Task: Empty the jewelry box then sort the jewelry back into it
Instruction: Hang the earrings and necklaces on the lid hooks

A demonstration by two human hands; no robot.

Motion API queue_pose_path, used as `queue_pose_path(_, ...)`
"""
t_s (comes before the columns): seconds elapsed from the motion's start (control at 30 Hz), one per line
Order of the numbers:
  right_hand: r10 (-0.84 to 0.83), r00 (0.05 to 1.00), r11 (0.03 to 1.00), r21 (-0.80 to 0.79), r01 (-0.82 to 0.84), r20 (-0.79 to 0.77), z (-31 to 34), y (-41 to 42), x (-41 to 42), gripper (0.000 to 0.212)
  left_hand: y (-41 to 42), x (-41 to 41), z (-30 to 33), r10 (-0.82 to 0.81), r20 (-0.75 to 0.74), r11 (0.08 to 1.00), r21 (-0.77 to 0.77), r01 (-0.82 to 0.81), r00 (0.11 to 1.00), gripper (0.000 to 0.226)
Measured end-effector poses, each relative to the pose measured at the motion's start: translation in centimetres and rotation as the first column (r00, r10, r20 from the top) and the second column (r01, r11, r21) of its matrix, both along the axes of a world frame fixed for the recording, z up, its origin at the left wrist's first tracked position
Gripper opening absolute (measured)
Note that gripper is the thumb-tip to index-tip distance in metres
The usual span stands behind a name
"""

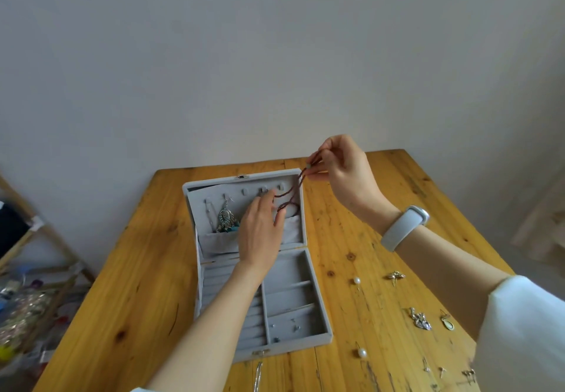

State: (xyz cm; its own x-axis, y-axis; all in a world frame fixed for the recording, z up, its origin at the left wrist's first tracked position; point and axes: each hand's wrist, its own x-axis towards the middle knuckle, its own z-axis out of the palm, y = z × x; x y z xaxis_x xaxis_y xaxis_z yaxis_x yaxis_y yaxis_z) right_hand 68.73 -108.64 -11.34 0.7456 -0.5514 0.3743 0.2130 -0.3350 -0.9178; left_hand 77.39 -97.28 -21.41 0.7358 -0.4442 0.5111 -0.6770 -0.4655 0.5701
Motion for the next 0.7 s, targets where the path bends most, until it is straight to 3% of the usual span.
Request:
queue_pose_path(0.1, -0.011, 1.000, 0.999, 0.032, 0.011, 0.023, 0.4, -0.2, 0.4, 0.025, 0.4, -0.4, -0.5, 0.072, 0.050, 0.995, 0.072, -0.076, 0.996, 0.034)
queue_pose_path(0.33, 0.059, 0.996, 0.996, 0.064, -0.063, 0.063, 1.5, 0.5, 1.6, 0.025, 1.8, -0.4, -3.0, 0.099, 0.372, 0.919, 0.322, -0.229, 0.923, 0.014)
queue_pose_path(0.7, 0.101, 0.987, 0.993, 0.047, -0.107, 0.122, 2.5, 1.8, 3.3, 0.026, 3.1, -0.2, -2.6, 0.066, 0.455, 0.930, 0.295, -0.220, 0.888, 0.005)
